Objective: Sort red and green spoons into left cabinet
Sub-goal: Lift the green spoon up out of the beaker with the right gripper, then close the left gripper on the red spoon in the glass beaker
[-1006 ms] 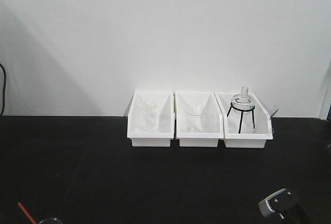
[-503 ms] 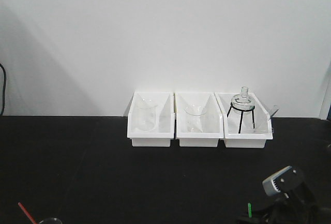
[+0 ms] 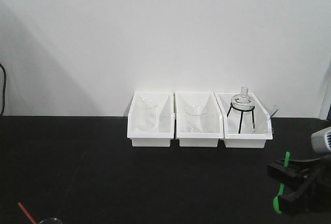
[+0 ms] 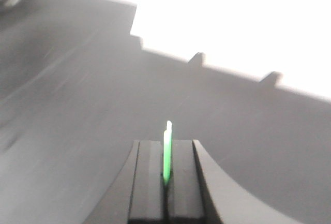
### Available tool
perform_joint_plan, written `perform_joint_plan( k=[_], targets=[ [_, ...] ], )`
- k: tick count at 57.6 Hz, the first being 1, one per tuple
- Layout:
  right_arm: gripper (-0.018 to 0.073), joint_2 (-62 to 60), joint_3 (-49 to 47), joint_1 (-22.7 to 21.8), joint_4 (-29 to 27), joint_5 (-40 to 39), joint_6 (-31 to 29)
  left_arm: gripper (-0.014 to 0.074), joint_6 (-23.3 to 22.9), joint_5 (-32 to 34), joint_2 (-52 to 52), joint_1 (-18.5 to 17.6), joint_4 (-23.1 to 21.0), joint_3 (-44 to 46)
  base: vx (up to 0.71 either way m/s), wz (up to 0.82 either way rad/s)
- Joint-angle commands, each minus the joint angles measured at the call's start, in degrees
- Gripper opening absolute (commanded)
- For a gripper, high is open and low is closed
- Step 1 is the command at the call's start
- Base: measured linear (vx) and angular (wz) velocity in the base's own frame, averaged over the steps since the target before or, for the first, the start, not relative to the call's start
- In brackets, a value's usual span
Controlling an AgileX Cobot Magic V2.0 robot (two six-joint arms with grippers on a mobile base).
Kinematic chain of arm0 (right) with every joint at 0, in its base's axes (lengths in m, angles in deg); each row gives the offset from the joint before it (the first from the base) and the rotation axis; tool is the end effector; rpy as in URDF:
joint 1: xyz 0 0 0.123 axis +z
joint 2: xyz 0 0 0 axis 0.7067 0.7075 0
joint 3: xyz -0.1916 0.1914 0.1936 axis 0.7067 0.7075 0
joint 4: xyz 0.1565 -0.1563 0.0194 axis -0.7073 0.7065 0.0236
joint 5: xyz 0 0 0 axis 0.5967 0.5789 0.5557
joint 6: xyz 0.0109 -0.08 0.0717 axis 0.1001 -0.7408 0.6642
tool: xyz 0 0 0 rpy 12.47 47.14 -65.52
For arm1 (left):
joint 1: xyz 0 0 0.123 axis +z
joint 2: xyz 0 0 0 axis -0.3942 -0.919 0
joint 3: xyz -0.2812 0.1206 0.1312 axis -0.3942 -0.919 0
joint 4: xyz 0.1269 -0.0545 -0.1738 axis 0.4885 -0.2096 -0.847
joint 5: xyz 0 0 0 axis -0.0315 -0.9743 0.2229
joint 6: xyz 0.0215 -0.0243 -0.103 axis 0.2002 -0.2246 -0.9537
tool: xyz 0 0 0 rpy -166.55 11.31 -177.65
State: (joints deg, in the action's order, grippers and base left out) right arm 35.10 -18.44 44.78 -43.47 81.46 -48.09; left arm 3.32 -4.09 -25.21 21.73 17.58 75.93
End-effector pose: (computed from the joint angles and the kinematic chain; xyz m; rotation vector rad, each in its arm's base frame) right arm 0.1957 0.0470 0.3523 -0.4395 1.9170 0.3486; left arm 0.0953 -0.0076 0.3168 -0.0330 2.0749 -0.1165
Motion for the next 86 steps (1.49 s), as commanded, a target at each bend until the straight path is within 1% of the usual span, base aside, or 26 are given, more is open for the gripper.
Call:
perform_joint_plan(
  k=[1,10,14,23,30,42,47,53,56,62,74,86],
  targets=[
    [-0.0004,-4.66,-1.75,0.06,1.05,-2.89,3.34,0.0383,-0.29,3.74,0.04,-0.20,-0.74,1.86,0.00,0.00],
    [-0.0004,-9.68,-1.49,0.06,7.06,-6.10,8.55,0.0383,-0.29,3.72,0.04,-0.20,-0.83,1.86,0.00,0.00],
    [-0.0004,-11.28,-1.49,0.06,10.14,-7.27,11.33,0.0383,-0.29,3.47,0.04,-0.20,-1.83,1.86,0.00,0.00],
    [-0.0004,-14.05,-1.49,0.06,16.55,-8.73,17.64,0.0383,-0.29,1.84,0.04,-0.20,-7.01,1.86,0.00,0.00],
    [-0.0004,-14.40,-1.49,0.06,19.33,-8.46,20.43,0.0383,-0.29,2.13,0.04,-0.20,-11.28,1.86,0.00,0.00],
    [-0.0004,-14.40,-1.49,0.06,20.25,-8.05,21.28,0.0383,-0.17,4.60,-2.16,-0.20,-19.68,1.86,0.00,0.00],
    [-0.0004,-14.40,-1.49,0.06,20.31,-8.05,21.28,0.0383,-0.06,5.94,-5.03,-0.20,-21.77,1.86,0.00,0.00],
    [-0.0004,-14.40,-1.49,0.06,20.31,-8.00,21.28,0.0383,-0.13,9.15,-9.29,-0.20,-23.68,1.86,0.00,0.00],
    [-0.0004,-14.40,-1.49,0.06,20.31,-8.00,21.28,0.0383,-0.13,11.59,-11.83,-0.20,-25.79,1.86,0.00,0.00],
    [-0.0004,-14.40,-1.49,0.06,20.63,-8.03,21.28,0.0383,-0.07,14.41,-16.32,-0.20,-29.05,2.59,0.00,0.00],
    [-0.0004,-14.40,-1.49,0.06,20.69,-7.89,21.28,0.0383,-0.07,15.47,-25.78,-0.20,-29.06,6.94,0.00,0.00],
    [-0.0004,-14.40,-1.49,0.06,22.42,-7.88,21.28,0.0383,-0.06,13.05,-33.59,-0.20,-29.07,12.49,0.00,0.00]
  ],
)
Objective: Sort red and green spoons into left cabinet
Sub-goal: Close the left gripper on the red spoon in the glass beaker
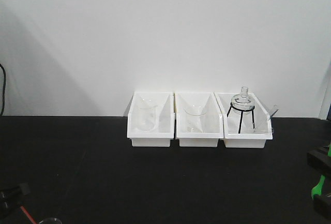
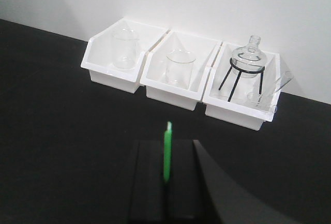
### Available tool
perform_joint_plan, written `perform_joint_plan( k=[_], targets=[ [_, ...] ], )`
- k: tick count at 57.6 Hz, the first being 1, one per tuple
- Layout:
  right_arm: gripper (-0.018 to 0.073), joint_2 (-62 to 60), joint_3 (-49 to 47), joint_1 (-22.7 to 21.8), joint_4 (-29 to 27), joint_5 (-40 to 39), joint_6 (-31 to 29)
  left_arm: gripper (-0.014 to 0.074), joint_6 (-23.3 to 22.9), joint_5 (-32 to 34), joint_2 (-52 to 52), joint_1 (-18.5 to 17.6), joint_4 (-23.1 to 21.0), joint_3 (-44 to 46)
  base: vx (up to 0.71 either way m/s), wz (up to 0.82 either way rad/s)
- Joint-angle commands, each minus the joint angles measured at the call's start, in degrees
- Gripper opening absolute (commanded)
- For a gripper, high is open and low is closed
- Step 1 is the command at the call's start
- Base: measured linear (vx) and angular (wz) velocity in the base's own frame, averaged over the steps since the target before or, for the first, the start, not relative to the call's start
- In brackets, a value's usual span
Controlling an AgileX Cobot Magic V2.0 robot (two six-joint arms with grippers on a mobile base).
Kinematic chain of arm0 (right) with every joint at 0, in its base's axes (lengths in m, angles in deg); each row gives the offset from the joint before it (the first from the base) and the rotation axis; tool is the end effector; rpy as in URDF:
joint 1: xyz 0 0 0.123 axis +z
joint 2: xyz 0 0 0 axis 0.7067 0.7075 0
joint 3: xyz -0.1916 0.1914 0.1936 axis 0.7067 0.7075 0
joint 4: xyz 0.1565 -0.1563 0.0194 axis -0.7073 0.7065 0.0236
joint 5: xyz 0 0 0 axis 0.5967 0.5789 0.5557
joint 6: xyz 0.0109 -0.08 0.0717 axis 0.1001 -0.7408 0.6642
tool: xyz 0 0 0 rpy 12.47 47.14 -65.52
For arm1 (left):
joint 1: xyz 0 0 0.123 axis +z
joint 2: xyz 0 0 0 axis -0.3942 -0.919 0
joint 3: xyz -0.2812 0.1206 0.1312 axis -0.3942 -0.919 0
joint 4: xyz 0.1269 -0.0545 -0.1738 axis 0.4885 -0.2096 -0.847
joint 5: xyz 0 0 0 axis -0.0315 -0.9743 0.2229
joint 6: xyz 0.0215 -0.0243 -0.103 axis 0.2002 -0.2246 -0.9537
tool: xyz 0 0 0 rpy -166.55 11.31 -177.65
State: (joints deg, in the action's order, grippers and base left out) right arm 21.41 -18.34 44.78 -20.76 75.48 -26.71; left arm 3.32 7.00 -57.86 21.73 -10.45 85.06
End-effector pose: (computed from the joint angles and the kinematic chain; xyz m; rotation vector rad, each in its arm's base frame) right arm 0.1394 0.0309 0.3796 -0.3707 1.8172 0.1415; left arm 0.2330 -0.0178 0.2921 -0.5656 2.2222 -0.4380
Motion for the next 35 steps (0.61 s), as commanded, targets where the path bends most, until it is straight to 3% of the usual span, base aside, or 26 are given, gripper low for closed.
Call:
perform_joint_plan(
  k=[1,21,35],
  targets=[
    [-0.0004,-0.71,-1.59,0.06,-0.18,-1.91,-0.10,0.0383,-0.06,1.96,-1.62,-0.20,-1.04,3.71,0.00,0.00],
    [-0.0004,-0.50,-1.59,0.06,0.77,-1.91,-0.05,0.0383,-0.06,1.62,-11.05,-0.41,-1.04,8.34,0.00,0.00],
    [-0.0004,2.10,-1.59,0.06,0.77,-1.00,0.11,0.0383,-0.06,2.07,-14.96,-3.18,-1.04,10.11,0.00,0.00]
  ],
)
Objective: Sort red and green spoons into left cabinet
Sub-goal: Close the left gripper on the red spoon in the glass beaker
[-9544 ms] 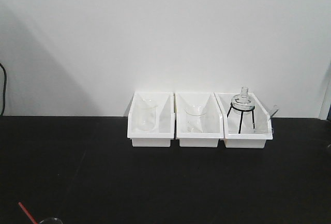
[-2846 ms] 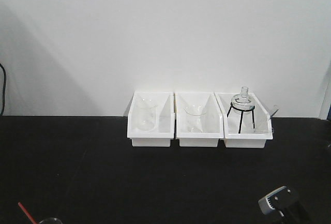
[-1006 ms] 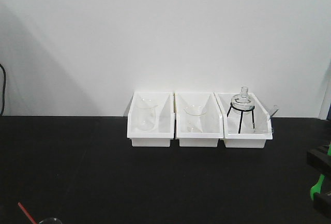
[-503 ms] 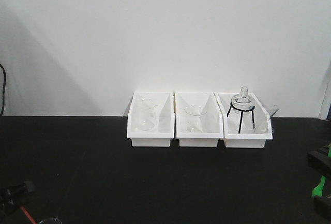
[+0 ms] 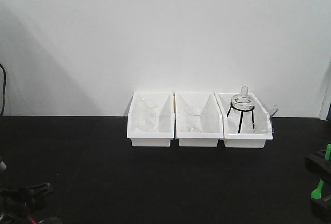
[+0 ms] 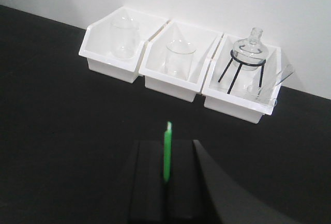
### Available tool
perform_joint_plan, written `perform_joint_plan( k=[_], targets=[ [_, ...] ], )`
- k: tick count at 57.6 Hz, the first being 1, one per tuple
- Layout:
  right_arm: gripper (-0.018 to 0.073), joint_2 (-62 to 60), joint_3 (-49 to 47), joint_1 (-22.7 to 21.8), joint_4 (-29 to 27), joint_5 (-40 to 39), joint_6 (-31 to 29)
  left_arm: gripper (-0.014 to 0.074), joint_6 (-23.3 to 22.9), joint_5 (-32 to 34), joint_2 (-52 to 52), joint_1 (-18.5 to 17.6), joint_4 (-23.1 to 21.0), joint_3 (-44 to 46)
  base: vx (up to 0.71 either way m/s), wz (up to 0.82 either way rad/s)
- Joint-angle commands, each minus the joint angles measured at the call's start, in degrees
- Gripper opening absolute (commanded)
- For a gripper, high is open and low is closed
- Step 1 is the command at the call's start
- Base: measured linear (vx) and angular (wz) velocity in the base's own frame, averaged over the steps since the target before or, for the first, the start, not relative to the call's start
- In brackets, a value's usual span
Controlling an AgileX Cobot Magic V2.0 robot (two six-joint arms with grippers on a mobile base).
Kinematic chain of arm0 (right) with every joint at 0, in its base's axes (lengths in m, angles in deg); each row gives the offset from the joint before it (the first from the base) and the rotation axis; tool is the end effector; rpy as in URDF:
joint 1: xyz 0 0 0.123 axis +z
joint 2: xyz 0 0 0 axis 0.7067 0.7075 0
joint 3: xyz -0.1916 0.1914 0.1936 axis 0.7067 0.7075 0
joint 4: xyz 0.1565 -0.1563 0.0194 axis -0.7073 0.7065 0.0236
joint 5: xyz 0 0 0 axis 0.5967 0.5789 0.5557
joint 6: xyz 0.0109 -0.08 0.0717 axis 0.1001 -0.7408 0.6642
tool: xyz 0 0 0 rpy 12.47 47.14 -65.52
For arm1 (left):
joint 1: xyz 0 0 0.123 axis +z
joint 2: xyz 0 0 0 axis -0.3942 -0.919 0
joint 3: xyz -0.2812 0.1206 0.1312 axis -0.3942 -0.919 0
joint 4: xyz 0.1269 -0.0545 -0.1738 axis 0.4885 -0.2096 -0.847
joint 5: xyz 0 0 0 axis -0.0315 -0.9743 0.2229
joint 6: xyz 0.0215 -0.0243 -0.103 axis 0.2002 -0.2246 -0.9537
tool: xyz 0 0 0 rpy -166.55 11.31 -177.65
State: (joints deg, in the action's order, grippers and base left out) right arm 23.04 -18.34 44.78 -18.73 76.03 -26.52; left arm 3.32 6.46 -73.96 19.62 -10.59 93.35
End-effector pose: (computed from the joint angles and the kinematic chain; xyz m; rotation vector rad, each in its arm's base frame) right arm 0.1461 0.0309 0.3739 -0.4017 1.8543 0.1271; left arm 0.3003 -0.0313 0.2558 -0.5687 2.3746 -0.4280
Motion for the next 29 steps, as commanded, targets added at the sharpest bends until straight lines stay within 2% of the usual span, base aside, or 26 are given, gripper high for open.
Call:
perform_joint_plan(
  k=[1,11,17,29],
  targets=[
    [-0.0004,0.57,-1.59,0.06,-1.26,-1.42,-0.09,0.0383,0.04,2.61,0.96,-1.23,-0.89,1.82,0.00,0.00],
    [-0.0004,1.78,-1.59,0.06,-1.26,-1.13,-0.09,0.0377,-0.02,2.85,0.15,-1.62,-0.89,1.82,0.00,0.00],
    [-0.0004,1.87,-1.59,0.06,-1.26,-1.13,-0.09,0.0344,-0.02,2.85,0.15,-1.62,-0.89,1.77,0.00,0.00],
    [-0.0004,1.87,-1.59,0.06,-1.26,-1.18,-0.09,0.0160,-0.02,2.37,0.15,-1.62,-0.80,1.77,0.00,0.00]
  ],
)
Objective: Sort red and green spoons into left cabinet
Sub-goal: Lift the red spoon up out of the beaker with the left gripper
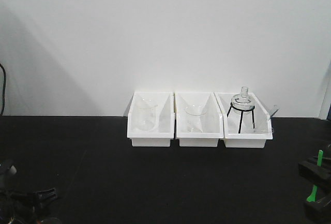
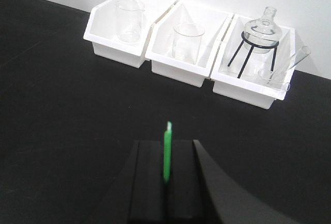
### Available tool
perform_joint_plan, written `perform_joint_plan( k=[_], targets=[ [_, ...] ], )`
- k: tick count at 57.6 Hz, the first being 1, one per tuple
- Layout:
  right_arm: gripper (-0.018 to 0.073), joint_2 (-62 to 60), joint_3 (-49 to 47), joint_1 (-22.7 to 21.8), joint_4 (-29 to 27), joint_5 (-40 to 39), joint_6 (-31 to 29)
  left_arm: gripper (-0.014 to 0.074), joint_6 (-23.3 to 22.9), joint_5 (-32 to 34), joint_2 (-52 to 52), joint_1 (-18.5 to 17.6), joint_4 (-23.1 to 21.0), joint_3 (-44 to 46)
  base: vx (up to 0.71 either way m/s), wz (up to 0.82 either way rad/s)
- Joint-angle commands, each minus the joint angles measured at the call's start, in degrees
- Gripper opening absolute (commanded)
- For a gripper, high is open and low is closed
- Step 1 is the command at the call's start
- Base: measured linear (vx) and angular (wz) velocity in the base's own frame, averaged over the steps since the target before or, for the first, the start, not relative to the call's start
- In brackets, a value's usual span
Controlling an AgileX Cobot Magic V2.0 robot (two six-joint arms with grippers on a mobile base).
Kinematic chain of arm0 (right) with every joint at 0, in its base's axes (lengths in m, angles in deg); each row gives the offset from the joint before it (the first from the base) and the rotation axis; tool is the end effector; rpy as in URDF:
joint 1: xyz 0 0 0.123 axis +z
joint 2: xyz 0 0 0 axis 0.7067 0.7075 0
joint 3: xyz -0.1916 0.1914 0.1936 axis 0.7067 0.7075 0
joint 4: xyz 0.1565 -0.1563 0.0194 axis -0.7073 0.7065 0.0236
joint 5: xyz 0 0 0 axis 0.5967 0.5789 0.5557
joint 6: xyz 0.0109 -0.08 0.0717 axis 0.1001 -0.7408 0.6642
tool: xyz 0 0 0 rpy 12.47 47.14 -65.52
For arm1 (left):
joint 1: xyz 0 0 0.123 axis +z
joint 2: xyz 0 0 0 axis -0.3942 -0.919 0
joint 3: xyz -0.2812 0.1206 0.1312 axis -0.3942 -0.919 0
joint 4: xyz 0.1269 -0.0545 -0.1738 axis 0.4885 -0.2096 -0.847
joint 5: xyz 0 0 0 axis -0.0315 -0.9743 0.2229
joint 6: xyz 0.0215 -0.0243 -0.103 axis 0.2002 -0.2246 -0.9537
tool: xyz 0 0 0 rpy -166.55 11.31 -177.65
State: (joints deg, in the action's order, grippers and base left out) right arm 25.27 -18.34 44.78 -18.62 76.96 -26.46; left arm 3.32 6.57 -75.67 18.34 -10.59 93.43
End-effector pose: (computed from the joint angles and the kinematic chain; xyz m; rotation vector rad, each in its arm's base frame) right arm 0.1550 0.0321 0.3671 -0.4131 1.9002 0.1475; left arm 0.3038 -0.0382 0.2472 -0.5514 2.4084 -0.4292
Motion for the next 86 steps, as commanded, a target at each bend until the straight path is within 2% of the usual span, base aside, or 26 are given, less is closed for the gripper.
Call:
perform_joint_plan(
  k=[1,10,19,26,46,66,75,86],
  targets=[
    [-0.0004,-0.36,-1.59,0.06,-1.37,-2.11,-0.15,0.0137,-0.02,2.26,1.85,-0.34,-0.78,1.69,0.00,0.00],
    [-0.0004,-0.36,-1.59,0.06,-1.43,-2.06,-0.11,-0.0010,-0.02,2.56,1.98,-0.28,-0.78,1.69,0.00,0.00],
    [-0.0004,-0.36,-1.59,0.06,-1.50,-2.06,0.04,-0.0008,0.42,2.60,3.49,-0.28,-0.76,1.69,0.00,0.00],
    [-0.0004,-0.36,-1.59,0.06,-1.54,-2.06,0.04,-0.0007,3.69,2.81,6.66,-0.28,-0.76,1.74,0.00,0.00],
    [-0.0004,-0.56,-1.59,0.06,-1.68,-1.82,1.52,-0.0003,22.29,0.41,23.25,-0.28,-0.72,1.74,0.00,0.00],
    [-0.0004,-8.32,-1.59,0.06,-1.46,0.12,1.76,-0.0001,32.71,-3.53,40.15,-0.28,-0.46,1.69,0.00,0.00],
    [-0.0004,-13.71,-1.54,0.06,-1.26,3.84,1.81,-0.0001,33.55,-4.82,46.67,-0.28,-0.70,-0.34,0.00,0.00],
    [-0.0004,-20.77,3.16,0.06,-1.66,3.33,3.37,-0.0001,33.85,-1.39,55.66,-0.28,-0.93,-8.63,0.00,0.00]
  ],
)
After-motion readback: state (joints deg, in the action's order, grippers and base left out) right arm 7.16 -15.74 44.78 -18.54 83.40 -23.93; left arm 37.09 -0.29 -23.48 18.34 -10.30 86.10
